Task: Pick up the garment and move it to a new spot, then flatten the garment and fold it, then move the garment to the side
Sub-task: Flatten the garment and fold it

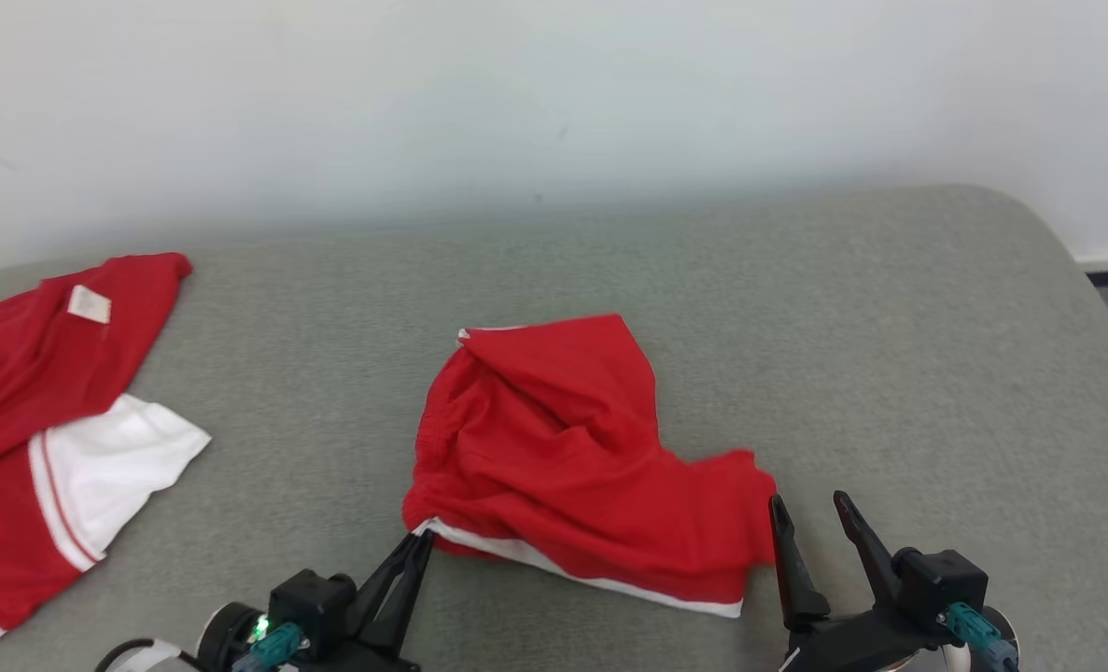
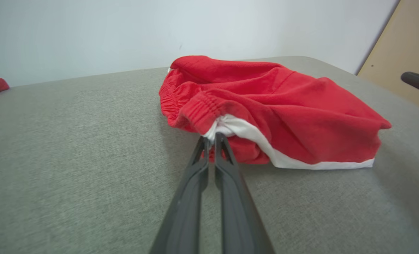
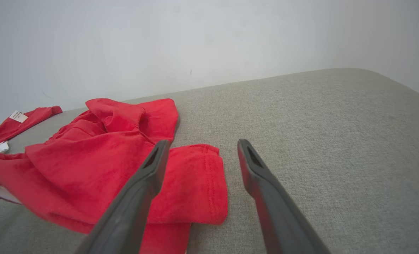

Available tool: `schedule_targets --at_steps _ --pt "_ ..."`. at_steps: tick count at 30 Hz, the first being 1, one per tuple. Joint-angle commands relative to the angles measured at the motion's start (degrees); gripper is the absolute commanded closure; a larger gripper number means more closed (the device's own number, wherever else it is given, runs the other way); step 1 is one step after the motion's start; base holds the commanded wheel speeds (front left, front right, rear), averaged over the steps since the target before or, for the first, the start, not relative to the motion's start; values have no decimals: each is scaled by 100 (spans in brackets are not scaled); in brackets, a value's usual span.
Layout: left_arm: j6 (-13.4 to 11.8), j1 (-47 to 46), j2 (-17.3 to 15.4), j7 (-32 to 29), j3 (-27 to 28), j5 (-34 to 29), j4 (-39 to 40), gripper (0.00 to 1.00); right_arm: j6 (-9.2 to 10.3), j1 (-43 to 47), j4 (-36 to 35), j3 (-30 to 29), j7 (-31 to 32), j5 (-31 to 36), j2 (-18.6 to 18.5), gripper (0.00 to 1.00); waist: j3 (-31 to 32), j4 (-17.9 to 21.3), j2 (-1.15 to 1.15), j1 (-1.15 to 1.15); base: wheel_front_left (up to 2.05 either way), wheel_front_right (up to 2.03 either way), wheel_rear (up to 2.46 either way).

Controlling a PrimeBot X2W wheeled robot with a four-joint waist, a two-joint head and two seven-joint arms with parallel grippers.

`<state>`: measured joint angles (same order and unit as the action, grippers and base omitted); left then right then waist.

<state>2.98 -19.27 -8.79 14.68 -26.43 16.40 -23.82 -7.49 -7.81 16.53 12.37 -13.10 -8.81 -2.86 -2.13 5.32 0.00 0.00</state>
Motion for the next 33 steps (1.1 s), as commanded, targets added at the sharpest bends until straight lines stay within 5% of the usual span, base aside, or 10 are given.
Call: schedule_targets --at_steps 1,11,12,13,14,33 --pt "-38 146 -90 -26 26 -23 90 100 0 67 -16 -7 6 -5 -4 0 162 -290 0 0 0 0 0" --pt "-153 764 -353 -174 -38 50 345 100 0 53 -77 1 58 -1 -5 0 103 -432 0 0 0 0 0" --pt "-162 789 -346 -158 -48 52 328 85 0 61 -83 -8 70 11 -4 0 102 -436 0 0 0 0 0" --pt "-178 809 -336 -149 -54 58 313 13 0 67 -83 -18 74 20 -4 0 101 -439 0 0 0 0 0" --pt "-199 830 -306 -135 -29 97 306 0 0 62 -72 -30 78 26 -4 0 102 -441 0 0 0 0 0" --pt "-801 1350 -178 58 776 -83 1619 0 0 234 -184 -95 448 -126 -4 0 195 -509 0 0 0 0 0"
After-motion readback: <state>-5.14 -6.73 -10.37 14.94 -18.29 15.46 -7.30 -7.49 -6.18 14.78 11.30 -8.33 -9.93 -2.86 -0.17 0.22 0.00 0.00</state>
